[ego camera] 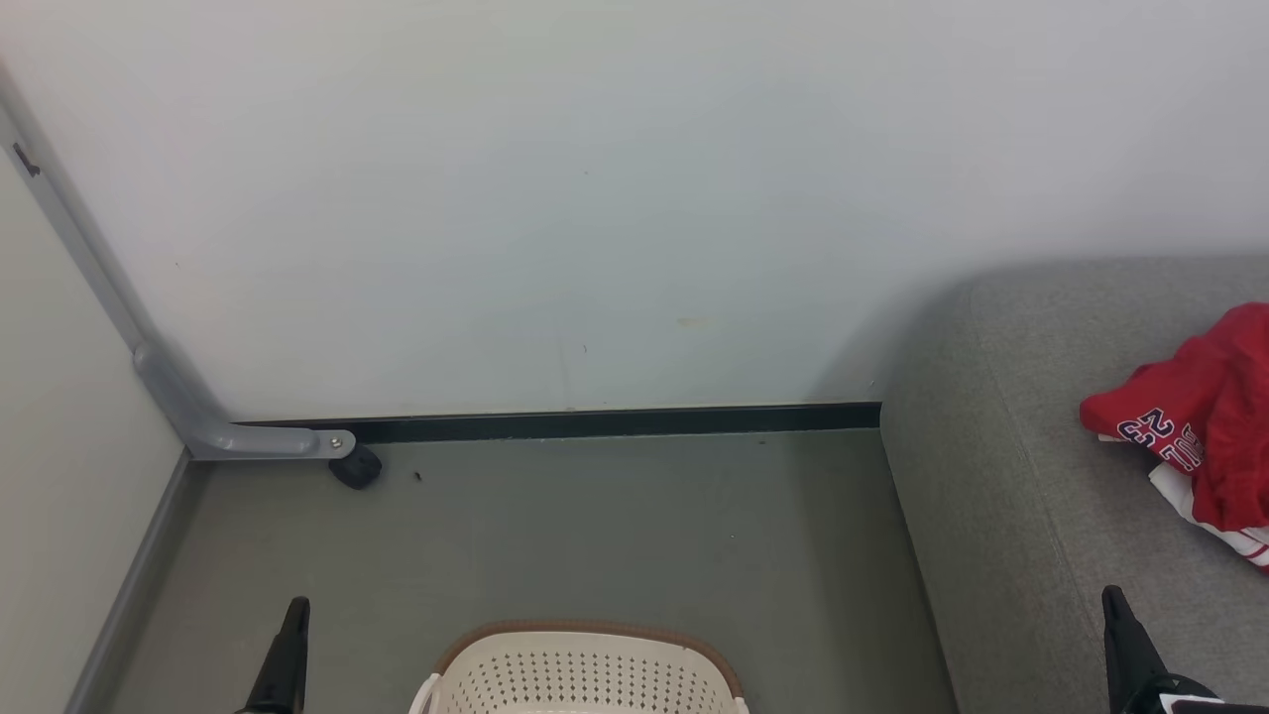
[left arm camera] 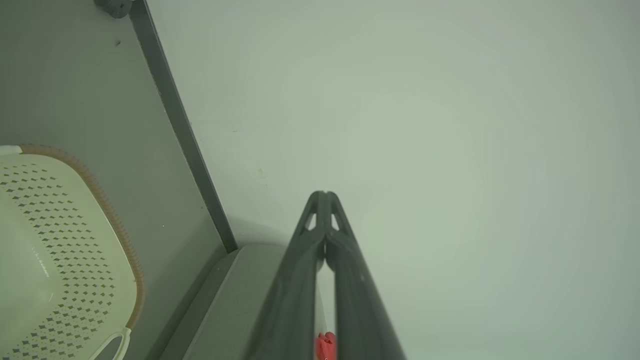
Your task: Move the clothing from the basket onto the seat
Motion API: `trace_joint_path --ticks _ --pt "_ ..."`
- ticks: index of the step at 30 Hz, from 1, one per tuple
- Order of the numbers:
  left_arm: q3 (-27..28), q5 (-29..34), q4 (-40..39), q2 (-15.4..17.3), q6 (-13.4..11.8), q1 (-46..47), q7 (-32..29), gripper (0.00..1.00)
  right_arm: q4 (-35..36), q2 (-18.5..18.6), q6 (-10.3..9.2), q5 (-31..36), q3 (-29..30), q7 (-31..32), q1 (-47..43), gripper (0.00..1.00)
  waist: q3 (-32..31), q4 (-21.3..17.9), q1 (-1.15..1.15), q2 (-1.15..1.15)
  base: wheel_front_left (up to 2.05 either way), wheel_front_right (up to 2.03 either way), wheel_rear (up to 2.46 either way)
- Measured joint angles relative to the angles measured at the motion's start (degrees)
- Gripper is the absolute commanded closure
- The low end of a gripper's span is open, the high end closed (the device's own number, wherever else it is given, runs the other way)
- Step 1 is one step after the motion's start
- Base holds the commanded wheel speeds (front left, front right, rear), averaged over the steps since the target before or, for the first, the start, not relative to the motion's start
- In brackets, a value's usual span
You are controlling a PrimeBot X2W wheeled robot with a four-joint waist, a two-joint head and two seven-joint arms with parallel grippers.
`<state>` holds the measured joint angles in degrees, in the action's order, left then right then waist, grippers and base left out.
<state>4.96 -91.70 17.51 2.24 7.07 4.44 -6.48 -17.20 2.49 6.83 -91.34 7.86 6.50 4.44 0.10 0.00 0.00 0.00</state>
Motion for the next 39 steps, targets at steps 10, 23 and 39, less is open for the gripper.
trace_joint_path --ticks 10,23,39 --pt "0.0 -0.01 -0.01 0.0 0.0 0.0 0.0 1.0 0.0 0.0 0.0 0.0 0.0 0.0 0.0 1.0 0.0 0.0 0.0 0.0 0.0 0.0 0.0" --pt "0.0 -0.01 -0.05 0.0 0.0 0.0 0.0 1.0 0.0 0.0 0.0 0.0 0.0 0.0 0.0 1.0 0.01 0.0 0.0 0.0 0.0 0.0 0.0" --pt "0.0 -0.01 -0.1 0.0 0.0 0.0 0.0 1.0 0.01 -0.01 0.0 0.0 0.0 0.0 0.0 1.0 0.01 0.0 0.0 0.0 0.0 0.0 0.0"
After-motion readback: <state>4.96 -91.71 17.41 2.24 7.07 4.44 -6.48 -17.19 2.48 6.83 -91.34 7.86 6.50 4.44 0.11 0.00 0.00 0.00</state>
